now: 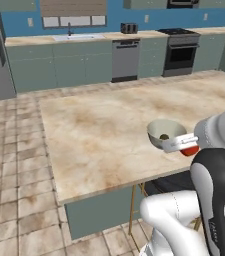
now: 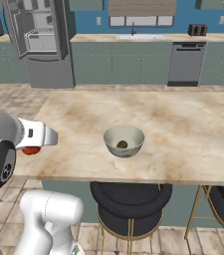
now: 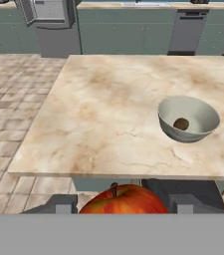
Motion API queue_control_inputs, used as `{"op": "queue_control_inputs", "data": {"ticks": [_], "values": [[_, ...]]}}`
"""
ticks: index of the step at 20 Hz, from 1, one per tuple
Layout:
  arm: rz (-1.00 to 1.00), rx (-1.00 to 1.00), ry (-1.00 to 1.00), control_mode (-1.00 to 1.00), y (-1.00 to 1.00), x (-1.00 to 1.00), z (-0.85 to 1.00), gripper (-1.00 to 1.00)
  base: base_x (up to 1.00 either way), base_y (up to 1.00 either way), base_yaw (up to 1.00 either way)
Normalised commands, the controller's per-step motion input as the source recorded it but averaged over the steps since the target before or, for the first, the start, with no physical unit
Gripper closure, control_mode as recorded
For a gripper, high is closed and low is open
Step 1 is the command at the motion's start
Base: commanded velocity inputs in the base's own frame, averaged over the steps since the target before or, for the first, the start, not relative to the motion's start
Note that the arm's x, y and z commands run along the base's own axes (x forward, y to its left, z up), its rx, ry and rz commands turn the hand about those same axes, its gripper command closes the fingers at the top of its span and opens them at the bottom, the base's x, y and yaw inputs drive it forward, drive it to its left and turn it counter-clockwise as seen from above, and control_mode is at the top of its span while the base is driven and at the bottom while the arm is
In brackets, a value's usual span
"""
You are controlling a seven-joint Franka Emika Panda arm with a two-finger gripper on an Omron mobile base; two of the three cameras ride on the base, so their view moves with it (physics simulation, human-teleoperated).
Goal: Retrieve the kiwi and apple from the fridge and place them into the bowl on the dining table.
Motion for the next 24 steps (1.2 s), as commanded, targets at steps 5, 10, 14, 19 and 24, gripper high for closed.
{"op": "queue_control_inputs", "data": {"ticks": [5,10,14,19,24], "values": [[0.0,0.0,0.0,1.0,0.0,0.0,0.0,1.0,0.71,0.0,-0.02],[0.0,0.0,0.0,1.0,0.0,0.0,0.0,1.0,0.65,0.0,-0.03],[-0.06,0.0,0.13,-1.0,-0.13,0.93,-0.04,1.0,0.0,0.0,0.0],[-0.11,0.0,0.14,-1.0,-0.46,0.92,-0.04,1.0,0.0,0.0,0.0],[-0.09,0.0,0.14,-1.0,-0.61,0.78,-0.08,1.0,0.0,0.0,0.0]]}}
